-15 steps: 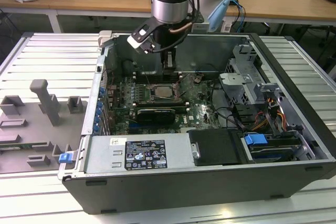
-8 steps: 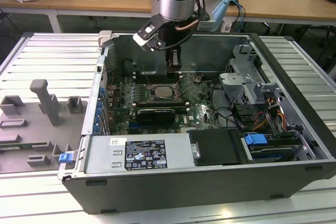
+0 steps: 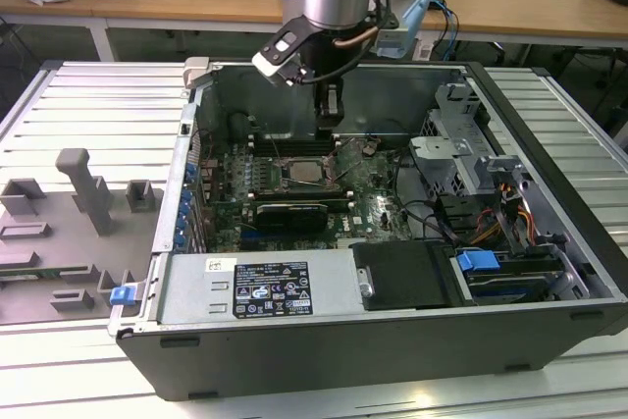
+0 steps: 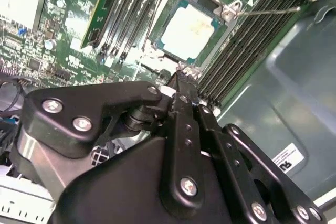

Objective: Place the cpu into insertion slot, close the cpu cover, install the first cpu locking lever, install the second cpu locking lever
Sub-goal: 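Close the cpu cover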

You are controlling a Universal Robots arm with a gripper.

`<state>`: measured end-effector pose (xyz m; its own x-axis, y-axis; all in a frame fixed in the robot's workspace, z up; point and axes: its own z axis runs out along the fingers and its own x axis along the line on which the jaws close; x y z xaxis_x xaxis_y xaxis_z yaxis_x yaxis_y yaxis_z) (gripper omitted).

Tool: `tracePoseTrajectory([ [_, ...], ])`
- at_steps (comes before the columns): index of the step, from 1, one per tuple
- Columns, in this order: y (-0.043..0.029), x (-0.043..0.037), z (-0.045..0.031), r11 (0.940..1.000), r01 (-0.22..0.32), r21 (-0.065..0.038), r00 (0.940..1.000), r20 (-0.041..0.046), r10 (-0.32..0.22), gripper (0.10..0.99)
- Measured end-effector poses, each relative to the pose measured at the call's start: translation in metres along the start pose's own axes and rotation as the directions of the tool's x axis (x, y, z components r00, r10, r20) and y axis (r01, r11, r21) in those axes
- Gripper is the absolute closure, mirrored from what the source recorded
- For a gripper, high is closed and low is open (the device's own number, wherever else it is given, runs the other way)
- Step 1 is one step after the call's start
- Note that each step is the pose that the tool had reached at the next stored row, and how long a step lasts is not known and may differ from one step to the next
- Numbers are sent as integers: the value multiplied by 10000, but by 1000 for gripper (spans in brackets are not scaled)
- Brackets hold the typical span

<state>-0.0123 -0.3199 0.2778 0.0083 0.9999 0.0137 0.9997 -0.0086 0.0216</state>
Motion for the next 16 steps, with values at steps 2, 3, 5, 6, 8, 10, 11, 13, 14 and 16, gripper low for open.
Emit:
tracePoseTrajectory([
  [2,39,1,4,10000,1,-1,10000,1,-1,980],
  [3,47,0,5,10000,1,0,10000,8,-1,980],
  [5,57,0,7,10000,1,0,10000,14,-1,980],
  [6,59,0,8,10000,1,0,10000,14,-1,980],
  [8,66,1,9,10000,1,-1,10000,13,-1,980],
  [10,89,1,11,10000,0,5,10000,13,0,980],
  [11,98,1,11,10000,0,5,10000,13,0,980],
  [13,112,1,12,10000,0,6,10000,16,0,980],
  [14,130,1,12,10000,1,6,10000,18,-1,980],
  [16,154,1,13,10000,2,5,10000,44,-2,980],
])
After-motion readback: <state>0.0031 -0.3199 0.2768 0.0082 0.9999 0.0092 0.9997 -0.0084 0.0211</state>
